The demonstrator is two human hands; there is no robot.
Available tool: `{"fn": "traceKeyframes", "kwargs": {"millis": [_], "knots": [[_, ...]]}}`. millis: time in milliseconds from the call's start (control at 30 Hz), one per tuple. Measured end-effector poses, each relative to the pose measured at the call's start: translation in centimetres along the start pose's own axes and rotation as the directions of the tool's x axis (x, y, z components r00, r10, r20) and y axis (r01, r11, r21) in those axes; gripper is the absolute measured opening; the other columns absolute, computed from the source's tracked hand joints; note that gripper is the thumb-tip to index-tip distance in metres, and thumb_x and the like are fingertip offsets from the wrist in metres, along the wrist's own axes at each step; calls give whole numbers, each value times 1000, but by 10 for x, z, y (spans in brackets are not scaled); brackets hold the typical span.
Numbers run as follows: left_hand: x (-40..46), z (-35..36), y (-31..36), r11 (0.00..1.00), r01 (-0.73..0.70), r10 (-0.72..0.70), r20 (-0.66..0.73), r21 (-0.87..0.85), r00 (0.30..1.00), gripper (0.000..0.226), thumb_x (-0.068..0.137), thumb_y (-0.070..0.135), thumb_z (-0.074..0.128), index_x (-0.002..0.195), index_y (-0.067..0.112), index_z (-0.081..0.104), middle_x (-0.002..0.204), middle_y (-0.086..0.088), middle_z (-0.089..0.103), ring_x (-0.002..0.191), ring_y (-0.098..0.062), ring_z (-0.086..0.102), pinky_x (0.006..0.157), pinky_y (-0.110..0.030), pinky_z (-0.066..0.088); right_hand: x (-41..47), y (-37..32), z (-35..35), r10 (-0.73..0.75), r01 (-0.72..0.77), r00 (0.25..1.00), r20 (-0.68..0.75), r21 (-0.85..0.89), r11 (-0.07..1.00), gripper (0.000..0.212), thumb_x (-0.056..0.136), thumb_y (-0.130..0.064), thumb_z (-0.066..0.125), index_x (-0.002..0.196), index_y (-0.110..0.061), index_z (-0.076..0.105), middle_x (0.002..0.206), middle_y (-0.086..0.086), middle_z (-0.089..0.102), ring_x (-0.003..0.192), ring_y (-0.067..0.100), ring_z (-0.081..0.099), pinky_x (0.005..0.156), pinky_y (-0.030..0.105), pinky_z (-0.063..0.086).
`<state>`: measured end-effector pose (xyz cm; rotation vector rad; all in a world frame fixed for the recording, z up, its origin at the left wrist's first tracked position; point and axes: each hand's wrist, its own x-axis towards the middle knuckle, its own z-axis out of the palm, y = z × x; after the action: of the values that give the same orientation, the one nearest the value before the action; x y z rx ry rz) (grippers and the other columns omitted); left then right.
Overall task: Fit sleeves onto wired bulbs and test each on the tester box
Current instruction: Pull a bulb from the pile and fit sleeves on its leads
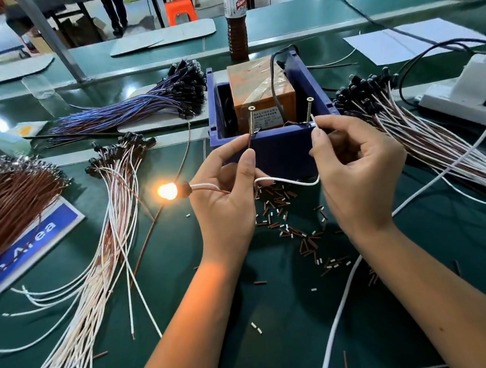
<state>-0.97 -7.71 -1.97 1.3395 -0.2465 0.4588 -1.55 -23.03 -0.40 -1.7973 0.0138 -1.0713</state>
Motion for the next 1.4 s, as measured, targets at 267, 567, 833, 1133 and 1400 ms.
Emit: {"fn": "traceKeyframes", "kwargs": {"millis": [267, 567, 833, 1133, 1400], "knots": [[-1, 1, 4, 1000, -6, 6, -26, 12, 1000, 21, 103, 12, 64, 121, 2, 69, 73, -14, 72, 65, -20, 69, 66, -24, 53, 1, -1, -2, 2, -2, 1000, 3, 1, 1000, 12, 97, -16, 69, 103, -14, 79, 76, -6, 73, 69, 11, 70, 64, 20, 53], [-5, 24, 28, 999, -48, 48, -14, -20, 999, 18, 105, 12, 59, 106, -1, 71, 85, -11, 78, 59, -1, 61, 61, -15, 45, 13, 5, -24, 112, -115, 993, 33, 105, 988, 11, 96, -13, 67, 102, -20, 73, 68, -6, 68, 63, 18, 69, 61, 26, 53], [-2, 121, 56, 979, 115, -91, 146, -166, 985, 27, 110, 17, 50, 93, 4, 67, 53, 4, 53, 41, -3, 43, 45, -15, 32, 59, 13, -112, 439, -419, 883, -164, 142, 897, 16, 91, -11, 65, 90, -19, 79, 67, -6, 68, 52, 10, 54, 51, 25, 43], [-10, 231, 45, 782, 624, -582, 342, -15, 738, 40, 111, 29, 48, 82, 9, 66, 55, 5, 56, 49, -7, 47, 52, -24, 37, 83, -28, -167, -217, 206, 976, 33, -480, 853, 28, 99, -18, 47, 119, -24, 66, 109, 3, 71, 100, 20, 66, 93, 41, 53], [-2, 284, 44, 640, 768, -693, 458, 35, 556, 56, 107, 58, 36, 91, 11, 60, 95, -11, 67, 85, -26, 65, 73, -32, 56, 100, -16, -179, 241, -70, 940, 240, -556, 828, 30, 110, -24, 44, 118, -15, 71, 108, 10, 75, 102, 29, 67, 89, 37, 51]]}}
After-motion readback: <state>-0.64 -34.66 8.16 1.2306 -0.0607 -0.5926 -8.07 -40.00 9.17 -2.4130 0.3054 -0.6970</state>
